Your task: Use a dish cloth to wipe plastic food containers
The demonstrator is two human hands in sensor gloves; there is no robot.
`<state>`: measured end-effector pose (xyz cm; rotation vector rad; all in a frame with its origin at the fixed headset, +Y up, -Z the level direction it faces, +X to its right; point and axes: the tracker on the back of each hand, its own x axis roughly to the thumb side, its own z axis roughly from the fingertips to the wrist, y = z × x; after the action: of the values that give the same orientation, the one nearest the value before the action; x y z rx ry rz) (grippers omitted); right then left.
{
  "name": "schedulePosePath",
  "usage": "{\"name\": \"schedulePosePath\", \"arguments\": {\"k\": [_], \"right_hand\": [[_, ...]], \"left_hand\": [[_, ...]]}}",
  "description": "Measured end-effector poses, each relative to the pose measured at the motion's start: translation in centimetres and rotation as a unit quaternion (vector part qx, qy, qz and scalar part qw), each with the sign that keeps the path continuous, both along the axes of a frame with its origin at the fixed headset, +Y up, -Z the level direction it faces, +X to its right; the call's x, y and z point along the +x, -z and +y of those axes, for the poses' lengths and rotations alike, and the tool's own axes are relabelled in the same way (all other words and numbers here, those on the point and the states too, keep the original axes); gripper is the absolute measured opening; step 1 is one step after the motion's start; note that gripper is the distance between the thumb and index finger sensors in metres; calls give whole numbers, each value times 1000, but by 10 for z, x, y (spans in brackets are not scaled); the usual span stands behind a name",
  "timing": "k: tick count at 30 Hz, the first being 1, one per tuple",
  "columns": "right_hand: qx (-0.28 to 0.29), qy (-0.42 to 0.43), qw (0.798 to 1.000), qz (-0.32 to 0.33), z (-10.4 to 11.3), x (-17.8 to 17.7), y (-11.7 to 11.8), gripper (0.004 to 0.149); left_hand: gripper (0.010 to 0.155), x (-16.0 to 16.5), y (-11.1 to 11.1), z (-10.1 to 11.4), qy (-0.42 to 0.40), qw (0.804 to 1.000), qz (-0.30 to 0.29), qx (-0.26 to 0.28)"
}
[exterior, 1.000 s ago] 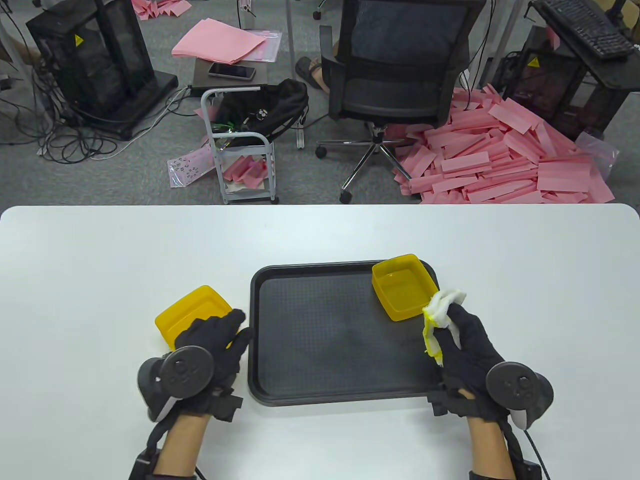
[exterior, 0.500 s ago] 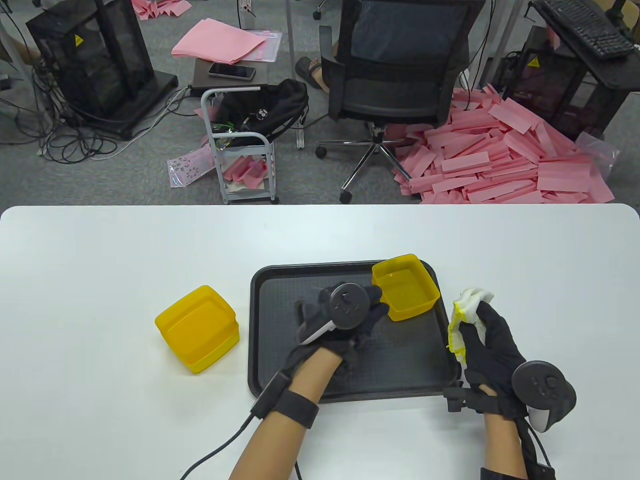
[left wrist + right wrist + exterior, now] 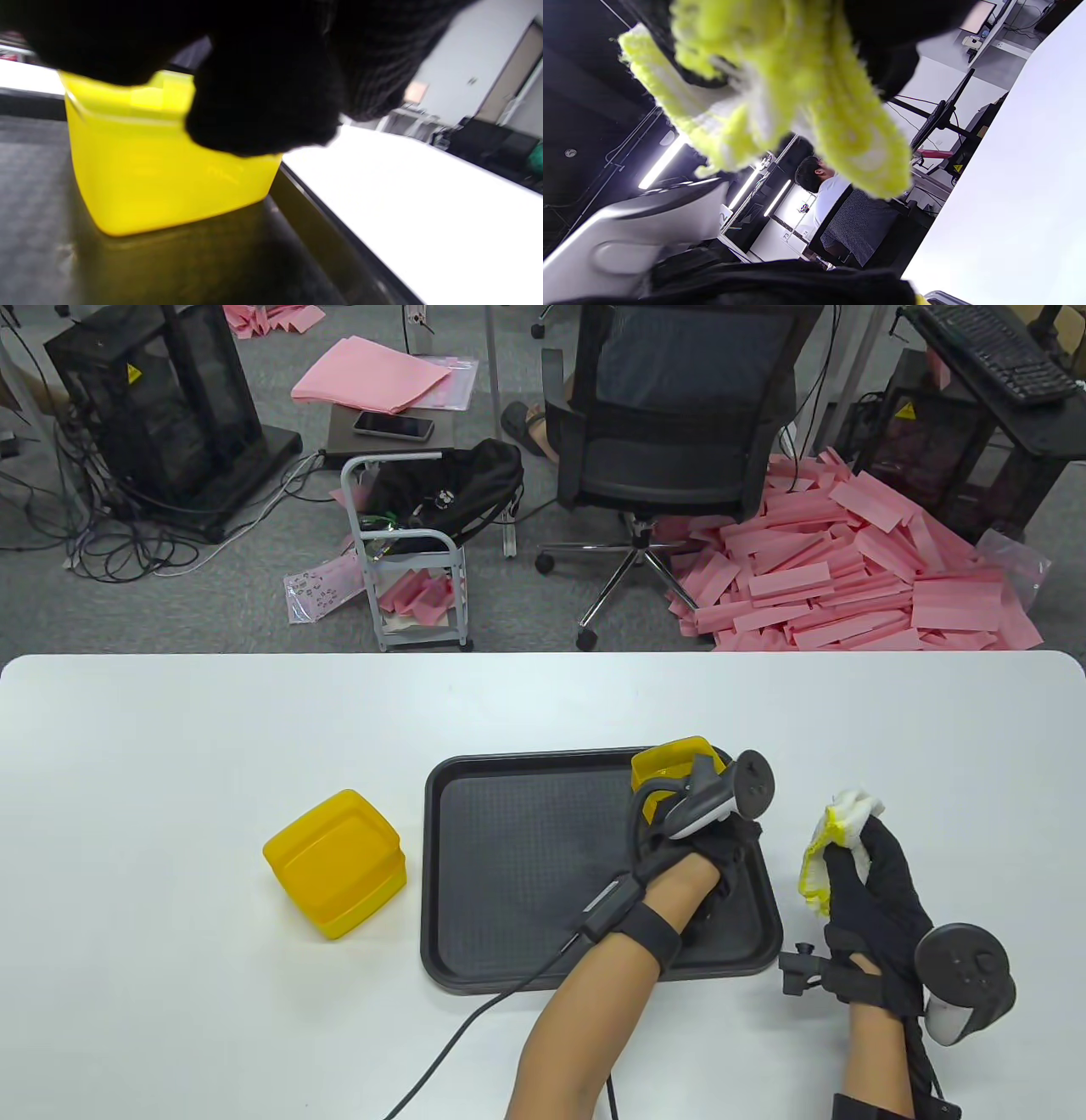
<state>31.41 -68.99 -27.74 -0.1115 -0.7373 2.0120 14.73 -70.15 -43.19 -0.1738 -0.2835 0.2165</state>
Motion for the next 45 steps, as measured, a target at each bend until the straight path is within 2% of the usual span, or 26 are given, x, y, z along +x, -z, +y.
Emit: {"name": "schedulePosePath", "arguments": {"k": [3,4,6,8,12,20,28,32,36,39,45], "right_hand": [[0,1,1000,2,0,-1,0,52],[-1,2,1000,4,0,-1,0,52],[1,5,1000,7,-1,0,0,52],[3,10,1000,10,0,0,0,52],[8,23,1000,16,0,-1,0,52],[7,25,999,38,0,-9,1,52],[4,2,998,62,2,-23,1,52],[2,-6,998,69,2,-27,1,52],[-1,-22,997,76,2,-33,1,52],[-3,-33,996,78,1,-35,2,52],[-10,-55,995,80,0,-40,2,52]], "left_hand": [[68,5,5,-11,-6,999,48,-22],[67,4,7,-16,-8,995,88,-42],[66,2,9,-25,-31,990,113,-84],[58,0,8,-27,-54,988,131,-65],[50,-6,4,-28,-36,988,142,-50],[48,-37,-19,-9,-48,988,149,10],[55,-99,-45,5,-118,975,180,57],[53,-125,-63,8,-132,974,168,79],[49,-151,-80,12,-154,974,149,77],[40,-168,-93,14,-193,968,137,88],[39,-196,-117,14,-225,965,85,108]]}}
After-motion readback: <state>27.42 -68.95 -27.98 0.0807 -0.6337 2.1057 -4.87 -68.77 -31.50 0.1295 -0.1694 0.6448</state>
